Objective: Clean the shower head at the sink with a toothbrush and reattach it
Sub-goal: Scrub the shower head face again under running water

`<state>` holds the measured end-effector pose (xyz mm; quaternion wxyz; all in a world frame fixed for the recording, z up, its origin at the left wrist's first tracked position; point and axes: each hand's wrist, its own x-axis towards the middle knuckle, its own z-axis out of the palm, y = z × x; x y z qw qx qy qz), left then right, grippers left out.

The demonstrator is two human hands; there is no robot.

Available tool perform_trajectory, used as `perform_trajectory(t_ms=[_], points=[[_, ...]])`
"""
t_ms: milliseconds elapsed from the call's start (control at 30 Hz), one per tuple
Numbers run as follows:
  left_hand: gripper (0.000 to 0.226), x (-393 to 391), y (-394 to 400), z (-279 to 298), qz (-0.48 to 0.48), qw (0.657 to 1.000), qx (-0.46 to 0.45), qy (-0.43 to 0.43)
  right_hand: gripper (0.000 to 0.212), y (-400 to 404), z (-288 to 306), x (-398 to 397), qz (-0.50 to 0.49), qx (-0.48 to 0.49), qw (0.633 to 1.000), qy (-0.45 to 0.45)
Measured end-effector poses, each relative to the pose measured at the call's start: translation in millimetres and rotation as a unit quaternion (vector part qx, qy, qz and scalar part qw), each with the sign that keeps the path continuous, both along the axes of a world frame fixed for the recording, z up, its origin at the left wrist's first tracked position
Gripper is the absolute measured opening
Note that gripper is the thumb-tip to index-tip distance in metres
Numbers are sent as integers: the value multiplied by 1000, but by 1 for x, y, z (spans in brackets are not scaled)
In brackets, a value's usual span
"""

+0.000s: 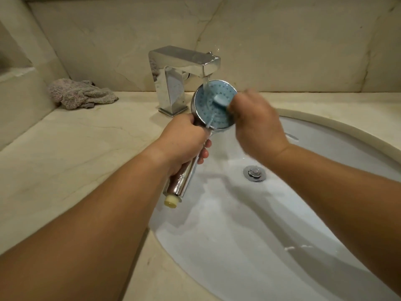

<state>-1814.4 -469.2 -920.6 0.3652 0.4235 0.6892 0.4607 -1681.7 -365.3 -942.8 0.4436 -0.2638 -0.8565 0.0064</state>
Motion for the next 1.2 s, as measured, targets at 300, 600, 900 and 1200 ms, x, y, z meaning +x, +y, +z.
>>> perform_trajectory(t_ms=[300, 600, 900, 1200], points=[[16, 0, -3, 4, 17, 997, 3, -81, 11, 7, -8, 14, -31, 0, 999, 26], [17, 0, -3, 3, 8, 995, 0, -100, 11, 2, -4, 9, -26, 21, 999, 32], [15, -2, -3, 4, 10, 998, -2, -69, 16, 17, -6, 12, -53, -36, 997, 34], [13, 0, 1, -2, 24, 1000, -6, 11, 12, 14, 27, -23, -37, -28, 999, -13]])
